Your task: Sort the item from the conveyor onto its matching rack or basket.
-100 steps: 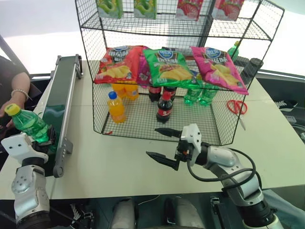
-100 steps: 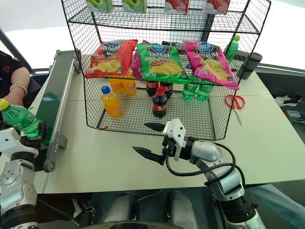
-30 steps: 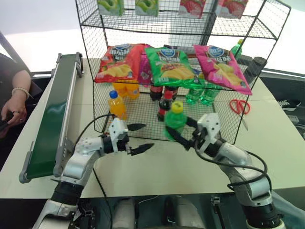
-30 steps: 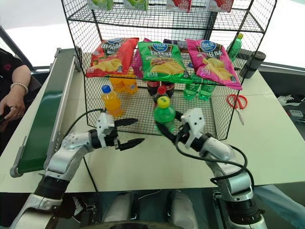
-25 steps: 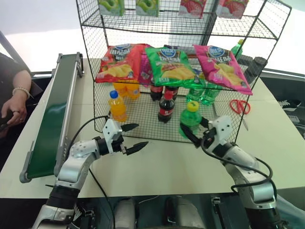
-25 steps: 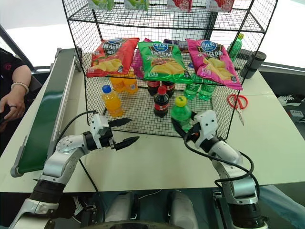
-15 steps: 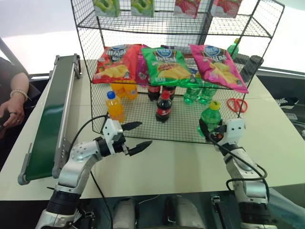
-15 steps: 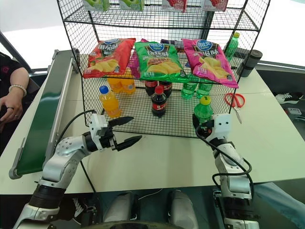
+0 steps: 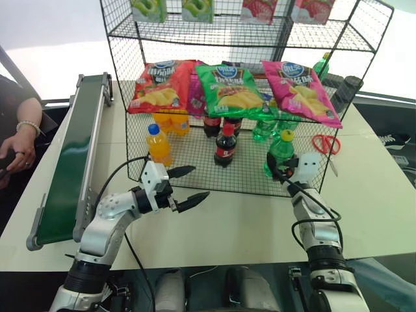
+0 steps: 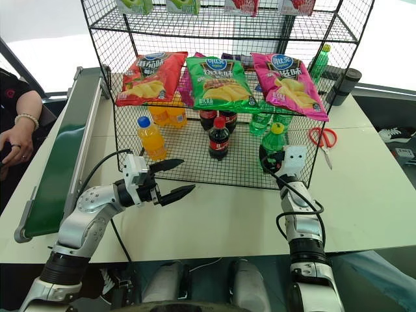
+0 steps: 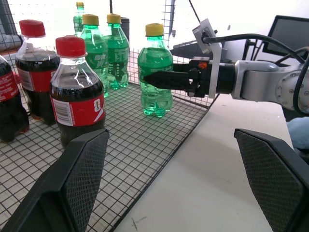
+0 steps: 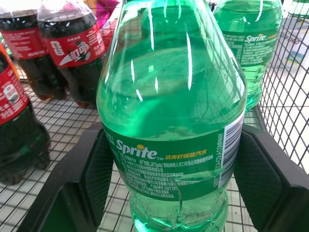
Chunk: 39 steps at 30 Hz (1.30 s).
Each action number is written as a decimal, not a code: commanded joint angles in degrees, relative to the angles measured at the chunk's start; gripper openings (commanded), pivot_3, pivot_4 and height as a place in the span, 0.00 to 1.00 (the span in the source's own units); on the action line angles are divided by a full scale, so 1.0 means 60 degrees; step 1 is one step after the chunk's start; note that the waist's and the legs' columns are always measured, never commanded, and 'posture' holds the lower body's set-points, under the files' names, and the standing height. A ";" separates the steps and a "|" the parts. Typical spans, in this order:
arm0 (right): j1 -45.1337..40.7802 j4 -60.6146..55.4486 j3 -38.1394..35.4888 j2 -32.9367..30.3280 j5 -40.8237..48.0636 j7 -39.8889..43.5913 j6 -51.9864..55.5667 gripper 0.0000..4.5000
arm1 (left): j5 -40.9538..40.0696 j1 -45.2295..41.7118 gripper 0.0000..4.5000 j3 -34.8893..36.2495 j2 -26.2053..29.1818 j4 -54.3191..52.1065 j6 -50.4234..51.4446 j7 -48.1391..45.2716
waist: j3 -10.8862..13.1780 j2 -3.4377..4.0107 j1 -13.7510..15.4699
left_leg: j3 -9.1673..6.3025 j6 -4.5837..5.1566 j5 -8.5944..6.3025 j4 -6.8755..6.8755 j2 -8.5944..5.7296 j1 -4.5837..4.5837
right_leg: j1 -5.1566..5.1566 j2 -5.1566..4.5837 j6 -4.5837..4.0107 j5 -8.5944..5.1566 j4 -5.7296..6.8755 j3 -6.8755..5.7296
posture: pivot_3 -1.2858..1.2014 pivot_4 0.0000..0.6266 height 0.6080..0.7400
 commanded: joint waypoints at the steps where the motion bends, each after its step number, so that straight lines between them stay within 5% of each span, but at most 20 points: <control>1: -0.0256 0.0000 -0.0261 0.0012 0.0189 0.0028 -0.0391 0.66 | -0.0076 -0.0059 0.98 -0.0099 -0.0040 -0.0403 -0.0016 0.0045 | 0.0000 0.0000 -0.0008 | 0.0000 0.0000 0.0000 0.0000 0.0000 0.0000 | 0.0000 0.0000 0.0000 0.0000 0.0000 0.0001 | 0.52 0.24 0.96; 4: -0.0221 -0.0047 -0.0274 0.0027 0.0261 0.0127 -0.0339 0.98 | -0.0036 -0.0048 1.00 -0.0155 -0.0054 -0.0387 -0.0056 0.0039 | -0.0002 0.0002 -0.0011 | 0.0000 0.0000 0.0000 0.0000 0.0001 0.0001 | 0.0000 0.0000 0.0000 0.0000 0.0002 0.0004 | 0.52 0.24 0.96; 21: 0.2978 -0.5102 0.0055 -0.0612 -0.0256 -0.0171 0.1693 0.98 | -0.0088 -0.0263 1.00 -0.0325 -0.0026 -0.0281 0.0006 0.0028 | -0.0022 0.0031 0.0025 | -0.0004 0.0001 -0.0001 0.0003 0.0006 0.0000 | 0.0002 -0.0003 0.0001 -0.0001 0.0004 0.0004 | 0.52 0.24 0.96; 30: 0.5169 -0.8242 -0.0607 -0.2280 0.0856 0.1589 0.2838 0.98 | 0.0417 -0.0331 1.00 -0.0073 0.0641 0.0261 0.0295 0.0188 | -0.0034 0.0035 0.0014 | -0.0005 0.0002 -0.0002 0.0007 0.0007 0.0003 | 0.0002 0.0009 0.0001 -0.0005 -0.0005 0.0002 | 0.52 0.24 0.96; 39: 0.6489 -0.8602 -0.2231 -0.3672 0.2230 0.3523 0.3000 0.98 | 0.0597 0.0489 1.00 0.0742 0.1583 0.0505 -0.0241 0.0167 | -0.0037 0.0023 0.0031 | -0.0009 0.0002 -0.0003 0.0008 0.0010 -0.0004 | 0.0001 0.0004 0.0000 -0.0007 -0.0023 -0.0004 | 0.52 0.24 0.96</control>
